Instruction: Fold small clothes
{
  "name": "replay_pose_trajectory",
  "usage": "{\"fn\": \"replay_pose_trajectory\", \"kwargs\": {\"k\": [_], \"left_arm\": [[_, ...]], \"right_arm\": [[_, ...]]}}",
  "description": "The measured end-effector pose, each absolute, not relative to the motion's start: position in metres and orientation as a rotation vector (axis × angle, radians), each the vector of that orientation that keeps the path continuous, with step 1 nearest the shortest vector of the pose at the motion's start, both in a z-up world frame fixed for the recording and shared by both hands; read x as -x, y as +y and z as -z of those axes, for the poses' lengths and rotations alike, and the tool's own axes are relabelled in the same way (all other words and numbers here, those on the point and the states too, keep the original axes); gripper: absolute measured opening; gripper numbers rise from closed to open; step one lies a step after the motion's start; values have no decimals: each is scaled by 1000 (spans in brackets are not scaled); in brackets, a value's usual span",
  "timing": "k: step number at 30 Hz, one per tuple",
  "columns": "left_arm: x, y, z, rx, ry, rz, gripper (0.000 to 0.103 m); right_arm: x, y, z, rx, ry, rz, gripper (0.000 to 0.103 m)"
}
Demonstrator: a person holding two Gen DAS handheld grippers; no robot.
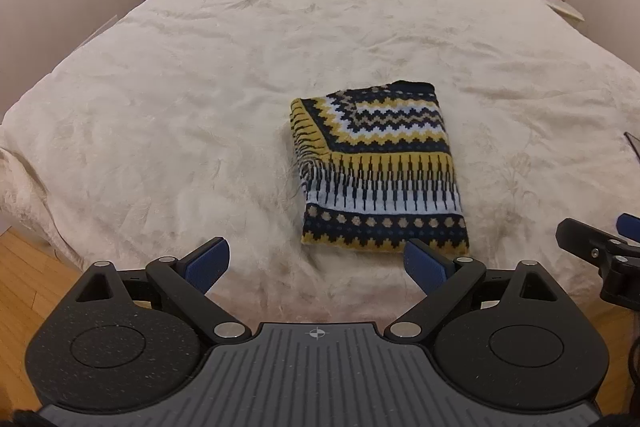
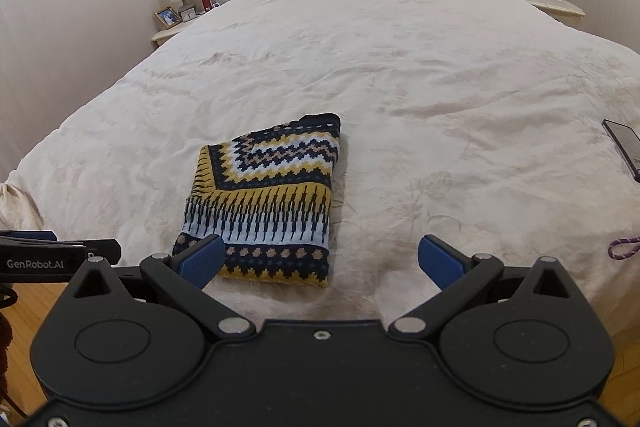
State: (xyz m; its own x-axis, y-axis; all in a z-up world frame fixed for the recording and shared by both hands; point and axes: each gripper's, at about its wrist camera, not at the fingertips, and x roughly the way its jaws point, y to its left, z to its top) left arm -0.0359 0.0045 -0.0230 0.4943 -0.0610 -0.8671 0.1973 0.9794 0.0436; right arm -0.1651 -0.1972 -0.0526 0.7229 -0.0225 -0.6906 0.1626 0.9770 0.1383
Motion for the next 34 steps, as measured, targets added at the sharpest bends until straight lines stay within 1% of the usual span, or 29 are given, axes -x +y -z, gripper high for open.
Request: {"fn": "replay_pose_trajectory", "kwargs": {"k": [18,34], "left_arm": [[34,10,27,-141,1093,152,95],[34,13,27,-153,1079,162,95]], "right_arm": [[164,-189,53,-201,775,108,102],[159,-184,57,-203,788,100,102]]}}
